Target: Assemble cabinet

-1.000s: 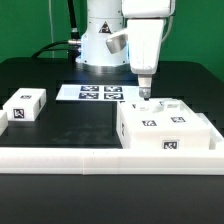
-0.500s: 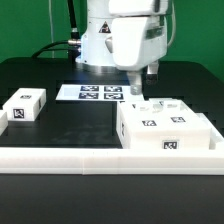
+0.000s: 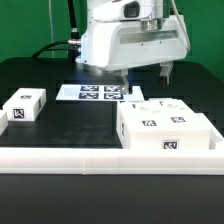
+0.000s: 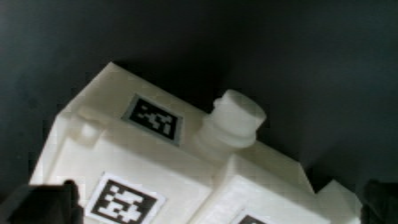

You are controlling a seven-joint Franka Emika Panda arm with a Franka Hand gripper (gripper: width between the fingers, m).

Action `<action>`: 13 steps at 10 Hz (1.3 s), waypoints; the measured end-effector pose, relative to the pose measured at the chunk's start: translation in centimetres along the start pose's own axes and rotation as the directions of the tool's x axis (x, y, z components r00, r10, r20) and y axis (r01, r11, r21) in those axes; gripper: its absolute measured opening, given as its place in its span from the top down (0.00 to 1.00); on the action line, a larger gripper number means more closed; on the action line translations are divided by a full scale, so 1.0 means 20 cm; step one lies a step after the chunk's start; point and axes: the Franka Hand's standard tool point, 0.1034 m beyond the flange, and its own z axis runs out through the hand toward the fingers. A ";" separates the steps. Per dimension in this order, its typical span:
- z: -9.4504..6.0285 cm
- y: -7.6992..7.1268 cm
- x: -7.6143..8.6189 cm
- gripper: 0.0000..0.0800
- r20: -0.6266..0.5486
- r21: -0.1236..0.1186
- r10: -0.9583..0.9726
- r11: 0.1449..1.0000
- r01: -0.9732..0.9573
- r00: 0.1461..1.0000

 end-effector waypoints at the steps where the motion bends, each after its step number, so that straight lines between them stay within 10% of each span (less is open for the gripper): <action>1: 0.00 0.00 0.00 0.00 -0.002 0.005 0.065 0.998 -0.065 0.998; 7: 0.08 -0.06 -0.05 0.00 -0.024 0.002 0.509 0.861 -0.509 0.860; 13: 0.18 -0.07 -0.10 0.00 -0.065 -0.006 0.468 0.883 -0.470 0.881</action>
Offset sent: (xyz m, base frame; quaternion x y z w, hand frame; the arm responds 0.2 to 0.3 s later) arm -0.0141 -0.0264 -0.0168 -0.0964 -0.0108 0.1226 0.9877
